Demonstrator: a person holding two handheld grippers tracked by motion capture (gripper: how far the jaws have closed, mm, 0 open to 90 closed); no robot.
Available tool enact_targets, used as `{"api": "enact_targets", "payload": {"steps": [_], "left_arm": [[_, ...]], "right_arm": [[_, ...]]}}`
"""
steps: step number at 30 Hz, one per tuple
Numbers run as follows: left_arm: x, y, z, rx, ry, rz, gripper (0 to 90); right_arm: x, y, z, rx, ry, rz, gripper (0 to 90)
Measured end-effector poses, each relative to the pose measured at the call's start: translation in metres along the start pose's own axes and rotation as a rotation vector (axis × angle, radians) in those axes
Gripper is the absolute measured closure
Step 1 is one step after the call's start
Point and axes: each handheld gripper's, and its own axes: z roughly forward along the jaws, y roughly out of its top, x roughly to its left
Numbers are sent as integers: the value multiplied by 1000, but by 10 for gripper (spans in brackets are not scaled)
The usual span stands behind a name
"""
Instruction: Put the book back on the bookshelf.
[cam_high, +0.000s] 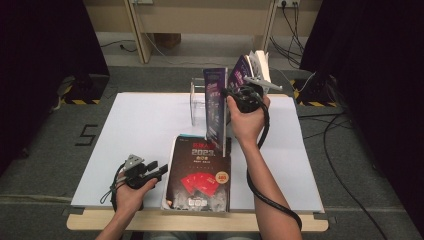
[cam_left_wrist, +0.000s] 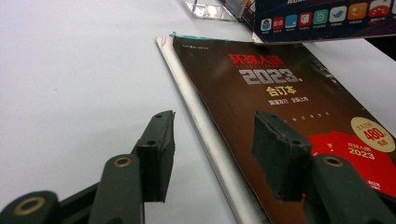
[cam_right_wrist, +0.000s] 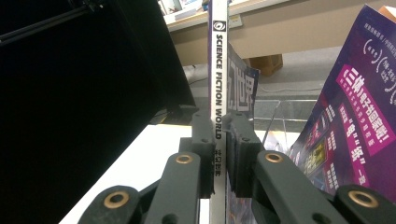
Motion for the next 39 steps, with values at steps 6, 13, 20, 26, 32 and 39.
{"api": "enact_targets", "payload": {"steps": [6, 13, 20, 26, 32, 39], "left_arm": [[1, -1, 2, 6, 2, -1, 485], [0, -1, 2, 5, 0, -5, 488], [1, -2, 3, 7, -3, -8, 488], [0, -2, 3, 9, -7, -8, 488], [1, -3, 4, 13, -10, -10, 488], [2, -3, 4, 14, -10, -13, 488]], "right_arm": [[-4, 2, -3, -13, -8, 9, 839], [-8, 19, -13, -64, -22, 17, 839], [-9, 36, -25, -131, -47, 20, 839], [-15, 42, -22, -144, -74, 25, 839], [-24, 46, -6, -137, -94, 38, 839], [-29, 56, 19, -164, -126, 39, 839]]}}
